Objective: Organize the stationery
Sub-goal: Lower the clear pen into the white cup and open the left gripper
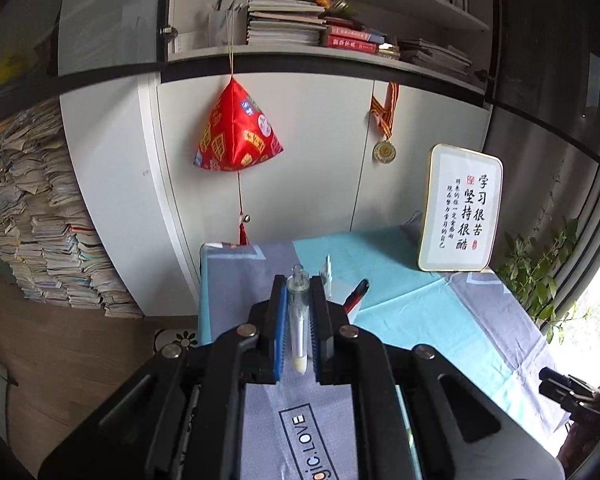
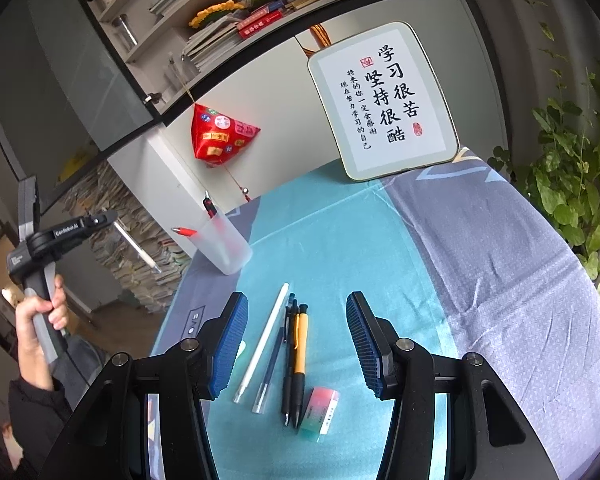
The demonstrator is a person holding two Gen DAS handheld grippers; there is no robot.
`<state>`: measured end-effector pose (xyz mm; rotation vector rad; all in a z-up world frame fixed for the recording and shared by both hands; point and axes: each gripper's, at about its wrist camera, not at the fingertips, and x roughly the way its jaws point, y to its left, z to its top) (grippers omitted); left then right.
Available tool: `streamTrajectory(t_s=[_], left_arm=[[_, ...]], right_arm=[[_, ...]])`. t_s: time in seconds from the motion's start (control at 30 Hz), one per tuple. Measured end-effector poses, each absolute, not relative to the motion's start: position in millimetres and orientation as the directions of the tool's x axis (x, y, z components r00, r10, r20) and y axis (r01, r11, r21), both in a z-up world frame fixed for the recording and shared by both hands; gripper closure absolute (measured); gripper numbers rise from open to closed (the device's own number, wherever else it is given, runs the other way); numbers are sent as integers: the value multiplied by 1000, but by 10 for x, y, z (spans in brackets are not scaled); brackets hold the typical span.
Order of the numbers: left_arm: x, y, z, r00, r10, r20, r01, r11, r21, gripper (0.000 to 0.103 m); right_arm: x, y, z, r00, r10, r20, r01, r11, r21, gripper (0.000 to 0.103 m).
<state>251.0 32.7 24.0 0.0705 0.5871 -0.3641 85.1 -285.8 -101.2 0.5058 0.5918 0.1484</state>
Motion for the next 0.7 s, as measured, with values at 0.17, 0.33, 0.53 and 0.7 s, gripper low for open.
streamTrajectory(t_s=[0.17,0.33,0.53,0.7], left_arm=[[2649,149,534,793,-341,-504,366,929,-52,95],[2877,-10,583,803,-339,-490,352,934,-70,95],[3063,-107,241,794,-323,-515,328,941,-85,95],[3259,-117,-162,765,-301,-570,302,949,-95,94]], right_arm=[[832,-2849,-1049,819,279,-501,6,870,493,51],[781,-2859,-1047,820,252,-513,13,889,459,51],[738,-2971,-1074,823,244,-513,32,882,471,51],[735,-2977,-1143,814,248,-525,27,887,461,51]])
